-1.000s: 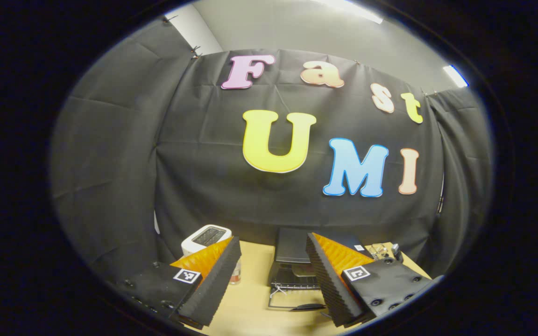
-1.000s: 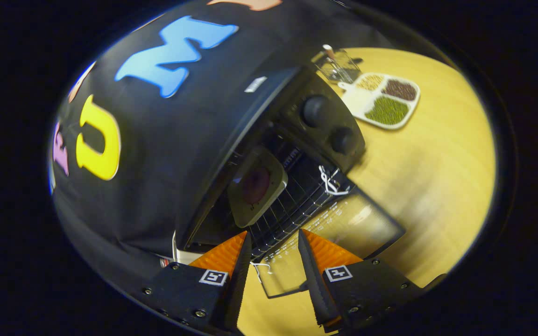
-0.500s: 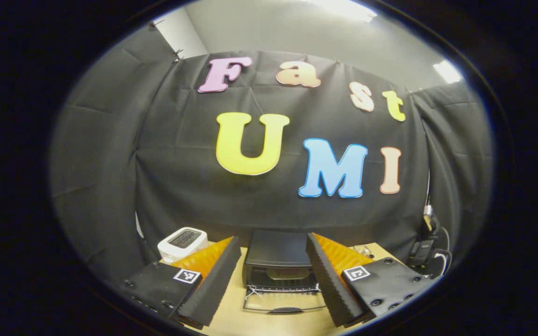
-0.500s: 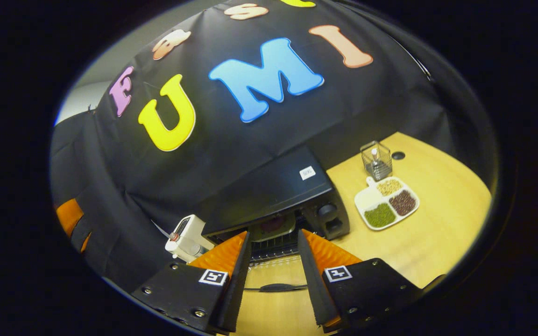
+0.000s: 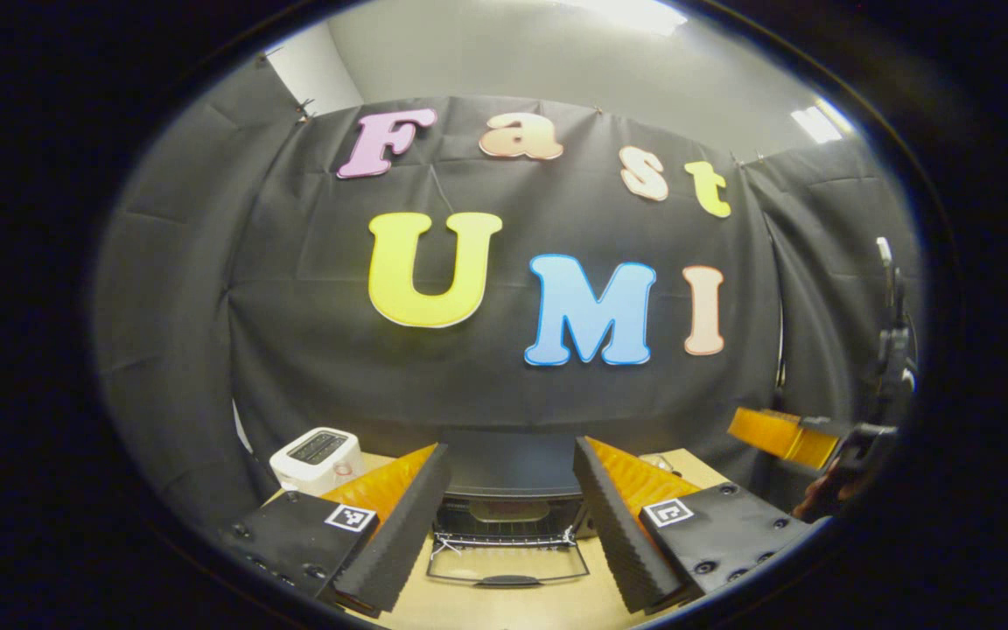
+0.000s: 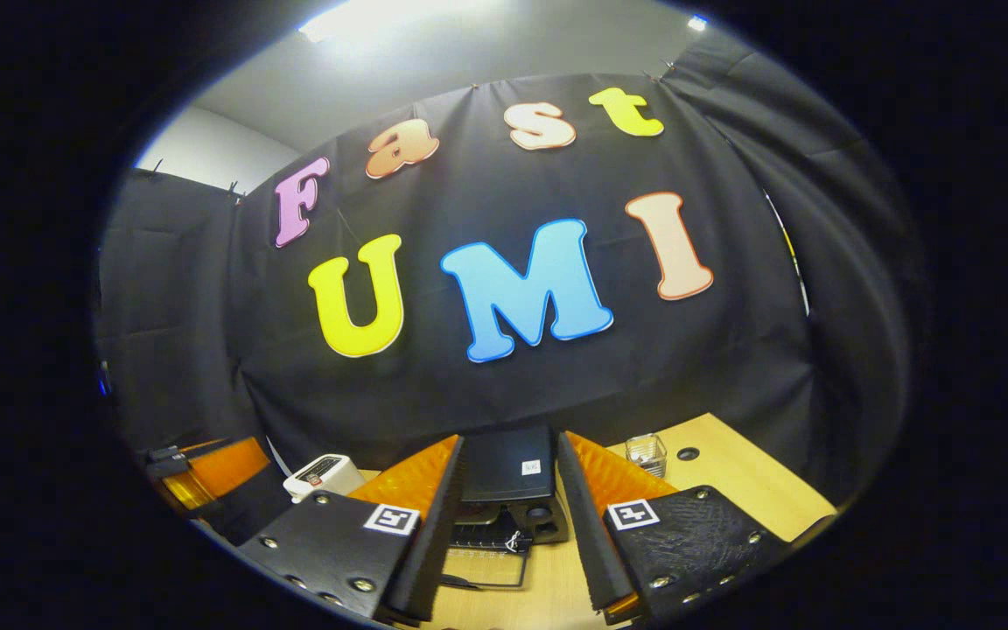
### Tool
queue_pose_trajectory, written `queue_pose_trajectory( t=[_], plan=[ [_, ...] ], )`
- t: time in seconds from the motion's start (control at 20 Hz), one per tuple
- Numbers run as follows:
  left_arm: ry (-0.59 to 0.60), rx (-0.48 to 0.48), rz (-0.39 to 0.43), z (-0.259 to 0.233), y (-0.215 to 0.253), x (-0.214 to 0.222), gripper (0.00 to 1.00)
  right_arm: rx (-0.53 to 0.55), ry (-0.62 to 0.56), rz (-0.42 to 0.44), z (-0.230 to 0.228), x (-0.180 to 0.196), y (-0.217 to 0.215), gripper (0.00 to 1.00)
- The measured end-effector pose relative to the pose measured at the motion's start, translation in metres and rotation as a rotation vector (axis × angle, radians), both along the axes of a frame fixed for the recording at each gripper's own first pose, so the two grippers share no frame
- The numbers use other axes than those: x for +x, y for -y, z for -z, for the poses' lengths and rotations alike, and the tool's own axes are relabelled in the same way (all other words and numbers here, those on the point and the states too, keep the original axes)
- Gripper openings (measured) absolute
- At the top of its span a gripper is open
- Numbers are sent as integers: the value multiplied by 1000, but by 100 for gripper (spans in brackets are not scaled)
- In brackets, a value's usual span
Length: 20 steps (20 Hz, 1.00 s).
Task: Open the electric oven with the left hand, put the food in, and close the electric oven.
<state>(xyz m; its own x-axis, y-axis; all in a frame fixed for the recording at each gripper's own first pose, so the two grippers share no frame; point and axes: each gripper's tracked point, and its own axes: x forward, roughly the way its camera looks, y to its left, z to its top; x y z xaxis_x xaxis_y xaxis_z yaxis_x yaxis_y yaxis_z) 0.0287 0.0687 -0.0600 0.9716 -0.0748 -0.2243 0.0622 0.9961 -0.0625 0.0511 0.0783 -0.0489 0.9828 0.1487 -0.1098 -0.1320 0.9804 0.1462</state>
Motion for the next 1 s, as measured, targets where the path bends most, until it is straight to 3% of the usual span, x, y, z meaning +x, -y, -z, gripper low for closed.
queue_pose_trajectory(
  t=[0.05, 0.1, 0.2, 0.45, 0.55, 0.6, 0.65, 0.7, 0.8, 1.0],
  plan=[
    [-20, -1, 7, 7, 4, 0, 99, -19, 17, -3, -6, -3, 4, 68],
    [-44, -3, 11, 14, 8, 0, 99, -39, 34, 11, -12, -7, 13, 82],
    [-104, -7, 20, 35, 16, 1, 99, -69, 77, 27, -24, -12, 24, 95],
    [-312, -14, 48, 103, 40, 14, 96, -79, 100, 40, -28, -22, 36, 94],
    [-411, -40, 46, 135, 43, 6, 100, -90, 92, 41, -23, -22, 42, 94],
    [-448, -42, 43, 151, 43, 7, 95, -100, 86, 42, -18, -23, 45, 94],
    [-481, -38, 41, 165, 44, 7, 99, -108, 76, 42, -15, -22, 47, 94],
    [-523, -37, 42, 180, 45, 3, 95, -109, 65, 42, -10, -24, 49, 94],
    [-628, -51, 34, 208, 47, -9, 99, -105, 50, 44, -6, -24, 53, 95],
    [-798, -48, 32, 263, 43, -28, 96, -83, -4, 56, 14, -21, 63, 95]
  ],
)
